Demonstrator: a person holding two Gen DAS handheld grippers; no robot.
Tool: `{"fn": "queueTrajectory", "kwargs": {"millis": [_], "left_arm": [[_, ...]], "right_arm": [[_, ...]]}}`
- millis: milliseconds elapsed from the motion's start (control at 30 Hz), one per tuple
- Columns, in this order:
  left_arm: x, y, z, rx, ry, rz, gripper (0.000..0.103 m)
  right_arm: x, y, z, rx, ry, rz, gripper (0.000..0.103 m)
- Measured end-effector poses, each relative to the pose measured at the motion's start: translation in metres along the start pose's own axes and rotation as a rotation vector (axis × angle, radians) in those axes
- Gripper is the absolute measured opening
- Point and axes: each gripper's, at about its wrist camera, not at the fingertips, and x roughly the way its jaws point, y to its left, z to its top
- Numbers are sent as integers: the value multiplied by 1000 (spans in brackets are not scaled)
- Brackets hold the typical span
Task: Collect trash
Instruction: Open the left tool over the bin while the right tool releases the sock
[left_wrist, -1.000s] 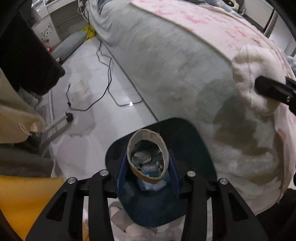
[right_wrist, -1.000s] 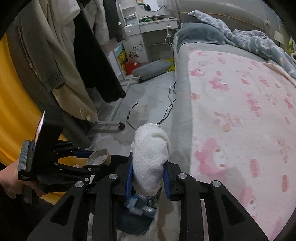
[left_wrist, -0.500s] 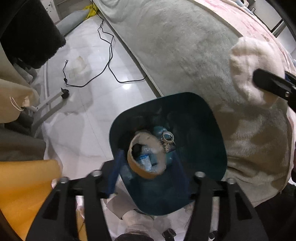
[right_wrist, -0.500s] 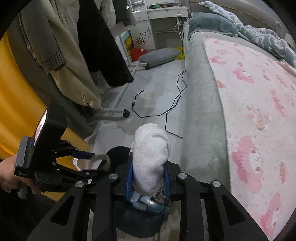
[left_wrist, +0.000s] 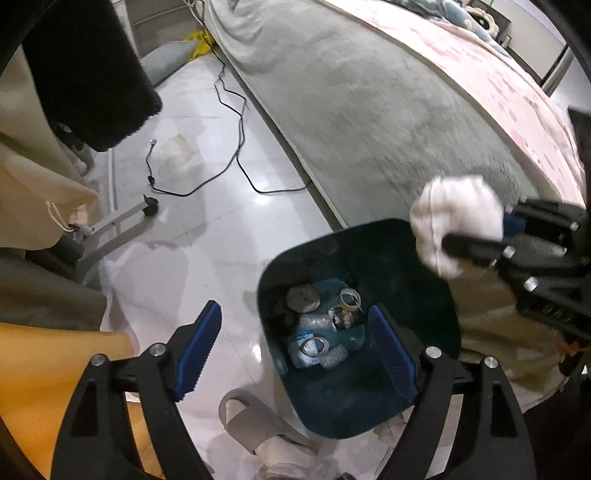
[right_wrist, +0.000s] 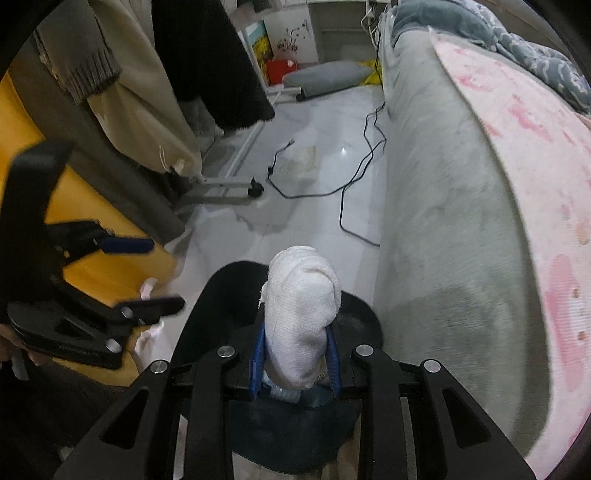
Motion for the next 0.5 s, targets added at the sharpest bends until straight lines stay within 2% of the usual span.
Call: {"fn": "queueTrajectory", "kwargs": {"millis": [200, 367, 500], "left_arm": [[-12, 9, 3, 4, -75, 50, 86], [-27, 13, 8, -6, -146, 38, 86], [-38, 16, 10, 3, -200, 56, 86]], "right_arm": [[23, 5, -4, 1, 87, -8, 28], [37, 10, -7, -9, 132, 3, 29], [43, 15, -15, -22, 151, 9, 29]]}}
